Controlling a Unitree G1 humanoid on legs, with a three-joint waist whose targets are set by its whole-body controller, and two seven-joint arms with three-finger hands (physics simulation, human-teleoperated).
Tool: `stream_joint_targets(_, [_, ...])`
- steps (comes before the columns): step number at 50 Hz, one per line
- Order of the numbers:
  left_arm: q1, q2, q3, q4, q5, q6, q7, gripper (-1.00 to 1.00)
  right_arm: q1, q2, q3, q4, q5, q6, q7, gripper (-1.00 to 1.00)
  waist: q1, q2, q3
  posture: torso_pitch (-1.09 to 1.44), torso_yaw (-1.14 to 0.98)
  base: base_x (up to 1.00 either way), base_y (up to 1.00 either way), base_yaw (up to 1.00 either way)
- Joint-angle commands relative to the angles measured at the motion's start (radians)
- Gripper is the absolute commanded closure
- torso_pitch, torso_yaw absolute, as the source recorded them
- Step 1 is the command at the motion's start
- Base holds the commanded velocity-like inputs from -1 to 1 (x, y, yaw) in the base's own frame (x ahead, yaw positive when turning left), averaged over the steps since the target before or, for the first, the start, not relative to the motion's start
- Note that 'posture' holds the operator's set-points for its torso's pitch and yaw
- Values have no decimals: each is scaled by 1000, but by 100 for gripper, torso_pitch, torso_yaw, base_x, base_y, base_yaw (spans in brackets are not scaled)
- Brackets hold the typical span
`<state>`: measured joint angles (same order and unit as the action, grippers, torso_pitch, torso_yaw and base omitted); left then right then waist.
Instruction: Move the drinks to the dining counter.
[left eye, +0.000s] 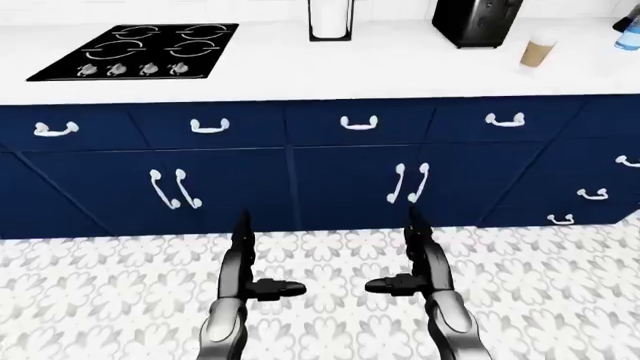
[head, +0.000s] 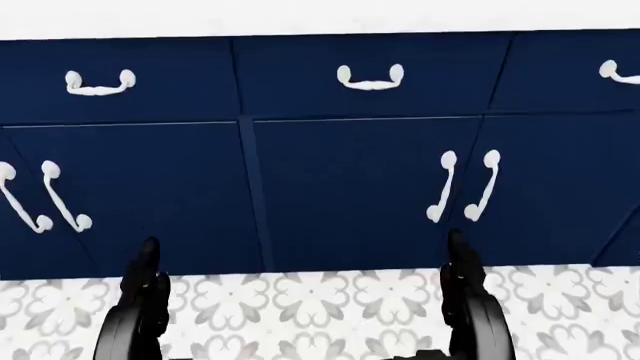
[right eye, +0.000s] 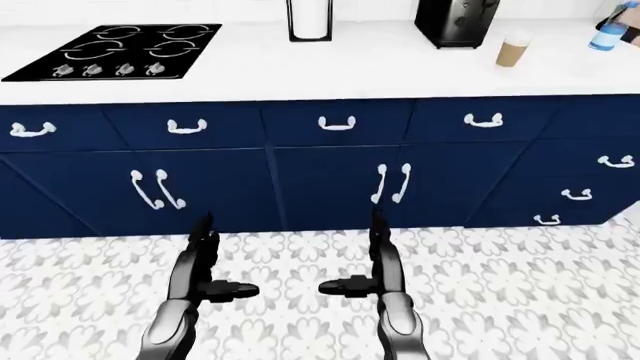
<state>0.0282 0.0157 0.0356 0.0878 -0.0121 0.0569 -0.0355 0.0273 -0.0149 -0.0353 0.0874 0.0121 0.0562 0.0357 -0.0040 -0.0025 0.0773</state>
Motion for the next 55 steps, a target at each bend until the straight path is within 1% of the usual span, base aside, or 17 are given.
stream_joint_targets(1, [-39, 8, 26, -114, -33, -15, 4, -100, -30, -3, 4, -100, 5, -42, 6, -100, -2, -8, -1, 0, 0, 0, 0, 0])
stream_joint_targets(3, [-32, 9, 26, -135, -39, 4, 2, -100, -28, -3, 7, -115, 5, -36, 12, -100, 8, -1, -63, 0, 0, 0, 0, 0])
stream_joint_targets(5, [-22, 9, 21, -149, -35, 7, -1, -100, -28, -4, 4, -114, 7, -41, 15, -100, 6, -6, -16, 0, 0, 0, 0, 0])
stream_joint_targets(7, [-18, 8, 18, -177, -36, 25, -3, -100, -23, -2, 6, -126, 7, -36, 17, -100, 6, -6, -69, 0, 0, 0, 0, 0])
stream_joint_targets(8, [-18, 8, 16, -188, -34, 34, -3, -100, -23, -1, 7, -128, 7, -36, 18, -100, 7, -6, -75, 0, 0, 0, 0, 0])
stream_joint_targets(15, [-8, 11, 21, -311, -21, 119, -6, -100, -21, 0, 10, -189, 7, 3, 15, -100, 7, -2, -81, 0, 0, 0, 0, 0])
stream_joint_targets(26, [-55, 13, 20, -611, 5, 392, 4, -100, -24, -10, -14, -523, 20, 258, 9, -100, 9, -3, -91, 0, 0, 0, 0, 0])
stream_joint_targets(27, [-53, 14, 20, -629, 4, 406, 2, -100, -26, -10, -14, -541, 19, 273, 9, -100, 10, 1, -104, 0, 0, 0, -23, 0])
stream_joint_targets(30, [-67, 18, 39, -662, -10, 445, -2, -100, -28, -11, -13, -582, 17, 306, 13, -100, 8, 73, -57, 0, 0, 0, -84, 0])
stream_joint_targets(33, [-66, 16, 41, -685, -17, 465, 1, -100, -24, -9, -12, -593, 19, 312, 18, -100, 12, 79, -65, 0, 0, 0, -100, 0])
stream_joint_targets(42, [-53, 9, 15, -677, -13, 452, 4, -100, -19, -8, -21, -597, 30, 303, 28, -100, 29, 12, -43, 0, 0, 0, -100, 0])
stream_joint_targets(44, [-59, 9, 15, -682, -14, 462, 6, -100, -21, -9, -23, -604, 32, 309, 28, -100, 29, -21, -51, 0, 0, 0, -100, 0])
stream_joint_targets(46, [-57, 7, 10, -678, -12, 453, 5, -100, -16, -6, -23, -604, 40, 306, 29, -100, 25, -98, -76, 0, 0, 0, -100, 0])
stream_joint_targets(47, [-56, 7, 10, -678, -13, 452, 5, -100, -16, -4, -23, -604, 46, 306, 30, -100, 13, -73, -62, 0, 0, 0, -100, 0])
stream_joint_targets(48, [-55, 8, 12, -674, -14, 447, 3, -100, -13, -4, -23, -604, 46, 303, 28, -100, 6, -75, -46, 0, 0, 0, -100, 0])
stream_joint_targets(51, [-58, 9, 19, -684, -17, 456, 5, -100, -11, -8, -24, -633, 50, 322, 27, -100, 7, -47, -53, 0, 0, 0, -100, 0])
stream_joint_targets(55, [-64, 9, 15, -693, -16, 464, 7, -100, -8, -7, -20, -640, 48, 319, 28, -100, 2, 4, -30, 0, 0, 0, -100, 0])
